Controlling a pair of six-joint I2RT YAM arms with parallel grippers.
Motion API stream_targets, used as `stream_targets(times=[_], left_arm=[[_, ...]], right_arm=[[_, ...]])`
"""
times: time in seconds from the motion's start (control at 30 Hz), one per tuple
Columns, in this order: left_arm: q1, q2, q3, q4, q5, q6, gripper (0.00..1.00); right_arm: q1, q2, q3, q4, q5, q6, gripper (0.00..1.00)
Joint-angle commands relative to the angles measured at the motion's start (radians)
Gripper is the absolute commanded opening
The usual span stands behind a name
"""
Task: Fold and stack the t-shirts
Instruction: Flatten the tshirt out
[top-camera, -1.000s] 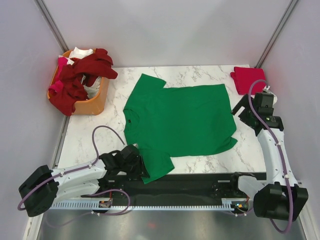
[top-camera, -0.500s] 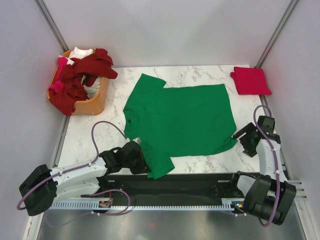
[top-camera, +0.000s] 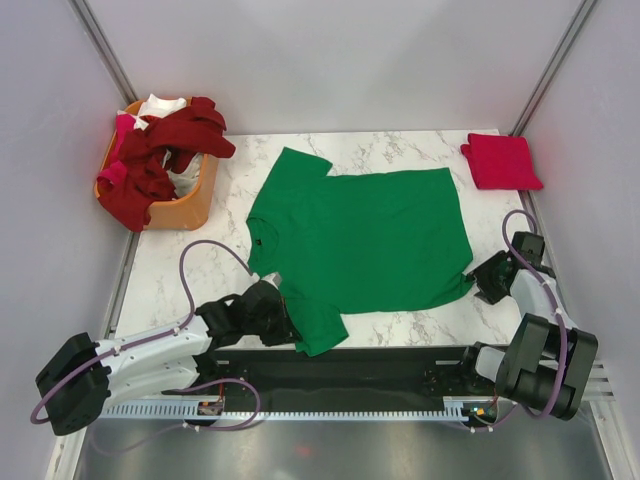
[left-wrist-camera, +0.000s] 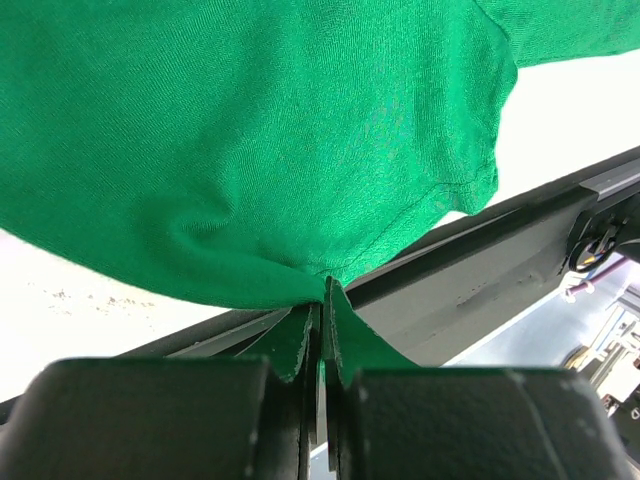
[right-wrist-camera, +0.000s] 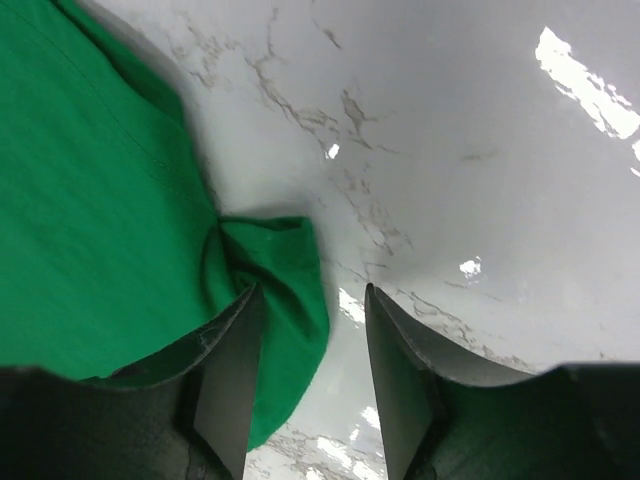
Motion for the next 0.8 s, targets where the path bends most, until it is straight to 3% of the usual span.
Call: stream_targets(times=[0.0, 0.17, 0.33, 0.37, 0.4, 0.43, 0.53, 0.77], left_arm=[[0.0, -0.015, 0.023, 0.021, -0.036, 0.035, 0.02], [0.0, -0.012, 0.024, 0.019, -0.036, 0.041, 0.02], [0.0, -0.009, 0.024, 0.021, -0.044, 0.041, 0.02], [0.0, -0.009, 0.024, 0.019, -0.044, 0.041, 0.02], [0.0, -0.012, 0.026, 0.016, -0.043, 0.041, 0.02], [0.002, -0.013, 0.029, 0.015, -0.041, 0.044, 0.02], [0.002, -0.035, 0.058, -0.039, -0.047, 0.061, 0.02], [0.003, -0.157, 0.171, -0.25, -0.096, 0.09, 0.02]], right_arm=[[-0.006, 0.028, -0.012, 0.104, -0.02, 0.013, 0.52], [-0.007, 0.075, -0.006, 0.143, -0.027, -0.007, 0.47], [-0.006, 0.086, -0.02, 0.169, -0.053, -0.013, 0.27], [-0.007, 0.085, -0.018, 0.17, -0.066, -0.019, 0.2], [-0.007, 0.083, -0.018, 0.178, -0.086, -0.024, 0.06], [-0.009, 0.077, -0.018, 0.181, -0.106, -0.03, 0.01], [-0.012, 0.028, -0.006, 0.154, -0.181, -0.033, 0.0], [-0.015, -0.165, 0.124, -0.13, -0.109, -0.08, 0.0]])
